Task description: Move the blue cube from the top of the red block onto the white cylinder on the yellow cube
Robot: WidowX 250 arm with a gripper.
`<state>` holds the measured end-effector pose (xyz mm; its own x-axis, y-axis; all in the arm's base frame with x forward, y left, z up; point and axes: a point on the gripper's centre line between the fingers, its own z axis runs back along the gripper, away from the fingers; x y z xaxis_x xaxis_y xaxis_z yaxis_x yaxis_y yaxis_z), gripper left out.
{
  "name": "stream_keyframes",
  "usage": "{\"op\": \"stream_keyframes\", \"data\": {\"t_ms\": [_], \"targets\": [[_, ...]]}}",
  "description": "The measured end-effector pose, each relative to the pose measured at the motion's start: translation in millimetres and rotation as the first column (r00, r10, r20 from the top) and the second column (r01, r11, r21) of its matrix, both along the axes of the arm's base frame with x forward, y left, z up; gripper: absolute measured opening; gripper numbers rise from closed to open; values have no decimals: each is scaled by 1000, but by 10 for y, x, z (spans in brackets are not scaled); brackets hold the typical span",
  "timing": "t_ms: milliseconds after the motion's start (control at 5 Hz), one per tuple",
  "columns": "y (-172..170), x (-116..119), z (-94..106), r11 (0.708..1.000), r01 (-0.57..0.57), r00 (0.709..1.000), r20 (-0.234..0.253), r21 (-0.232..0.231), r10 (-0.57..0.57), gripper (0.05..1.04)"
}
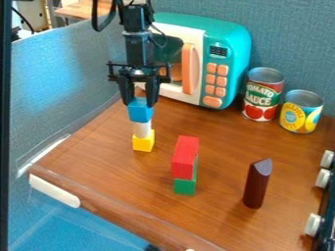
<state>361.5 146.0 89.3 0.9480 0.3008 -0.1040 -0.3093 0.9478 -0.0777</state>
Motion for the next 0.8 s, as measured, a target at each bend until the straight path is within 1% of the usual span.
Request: {"op": "stream_keyframes", "data": {"t_ms": [200, 400, 600, 800], "targets": [[4, -15, 3, 1000, -9, 1000, -18, 9, 10, 606], [10, -7, 2, 1000, -12, 1000, -13, 13, 13, 900], [-5, 0, 3, 1000, -18, 1000, -10, 3, 18, 1009], [-17, 10, 6, 1000, -22, 1000, -2, -3, 22, 1003]]}}
